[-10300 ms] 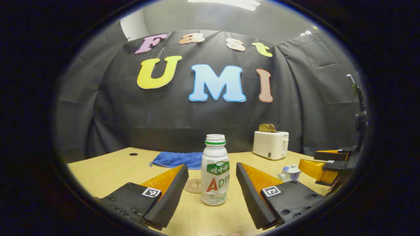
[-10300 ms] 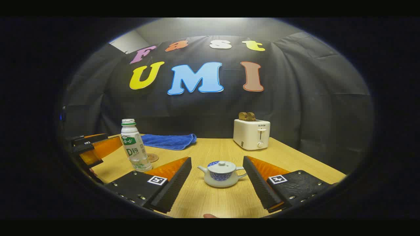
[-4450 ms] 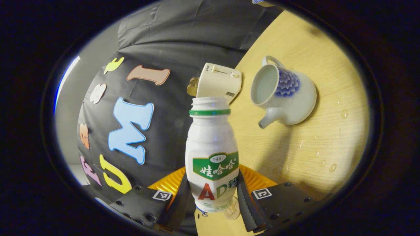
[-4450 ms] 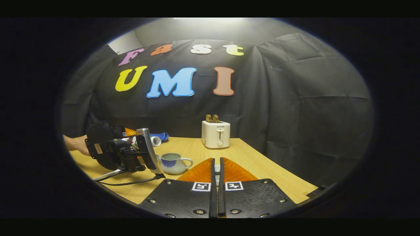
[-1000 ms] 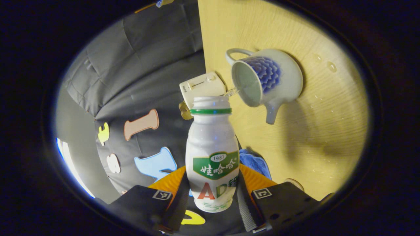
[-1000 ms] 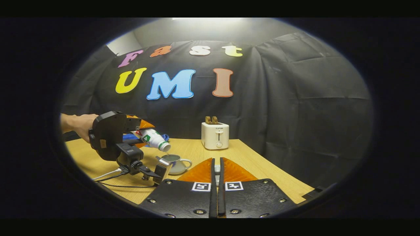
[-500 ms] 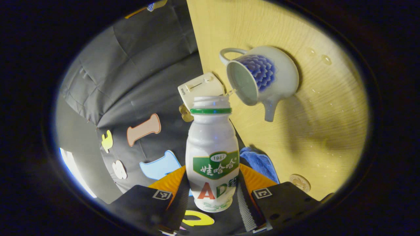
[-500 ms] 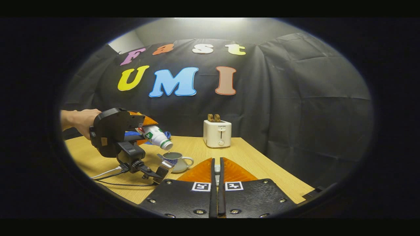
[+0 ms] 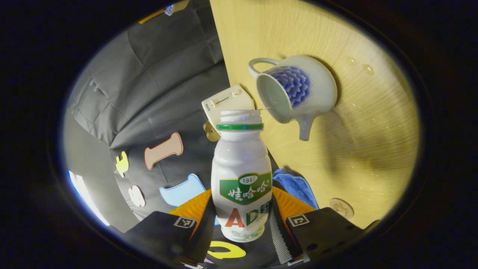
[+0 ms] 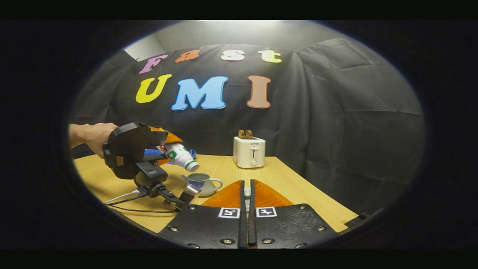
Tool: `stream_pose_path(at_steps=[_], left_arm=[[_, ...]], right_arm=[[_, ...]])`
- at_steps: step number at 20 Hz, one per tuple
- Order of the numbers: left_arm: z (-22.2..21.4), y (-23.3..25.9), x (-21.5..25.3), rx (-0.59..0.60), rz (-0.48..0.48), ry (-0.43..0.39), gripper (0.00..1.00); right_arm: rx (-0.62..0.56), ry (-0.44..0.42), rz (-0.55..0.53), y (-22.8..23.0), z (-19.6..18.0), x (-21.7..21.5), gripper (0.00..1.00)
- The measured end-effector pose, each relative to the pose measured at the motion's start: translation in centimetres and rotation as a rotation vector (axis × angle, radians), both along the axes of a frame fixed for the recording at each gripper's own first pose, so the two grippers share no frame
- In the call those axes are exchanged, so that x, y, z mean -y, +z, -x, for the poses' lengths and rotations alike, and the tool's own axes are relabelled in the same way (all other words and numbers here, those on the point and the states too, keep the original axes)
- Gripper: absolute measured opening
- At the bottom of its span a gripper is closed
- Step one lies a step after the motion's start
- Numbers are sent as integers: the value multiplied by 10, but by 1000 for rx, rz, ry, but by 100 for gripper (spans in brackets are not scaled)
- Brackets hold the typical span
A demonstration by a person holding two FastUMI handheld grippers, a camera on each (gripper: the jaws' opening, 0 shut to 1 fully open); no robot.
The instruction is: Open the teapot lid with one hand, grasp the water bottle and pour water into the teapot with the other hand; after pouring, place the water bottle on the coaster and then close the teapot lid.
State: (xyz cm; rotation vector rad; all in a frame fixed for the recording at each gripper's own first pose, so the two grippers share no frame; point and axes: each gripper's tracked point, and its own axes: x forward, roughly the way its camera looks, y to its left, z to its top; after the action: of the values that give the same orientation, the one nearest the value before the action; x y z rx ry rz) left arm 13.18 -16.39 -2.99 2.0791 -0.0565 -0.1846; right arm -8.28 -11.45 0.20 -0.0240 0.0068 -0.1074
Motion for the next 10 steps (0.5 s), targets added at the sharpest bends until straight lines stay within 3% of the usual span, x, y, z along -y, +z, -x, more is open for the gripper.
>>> stream_pose_path(at_steps=[3,8,10], left_arm=[[1,-1,1,-3,3,-2,70],[0,-1,1,-2,5,-7,80],[0,-3,1,-10,23,-10,74]], right_arm=[[1,-3,2,1,0,1,2],[-1,-2,0,0,0,1,2],[-3,-2,-2,-1,0,1,1]])
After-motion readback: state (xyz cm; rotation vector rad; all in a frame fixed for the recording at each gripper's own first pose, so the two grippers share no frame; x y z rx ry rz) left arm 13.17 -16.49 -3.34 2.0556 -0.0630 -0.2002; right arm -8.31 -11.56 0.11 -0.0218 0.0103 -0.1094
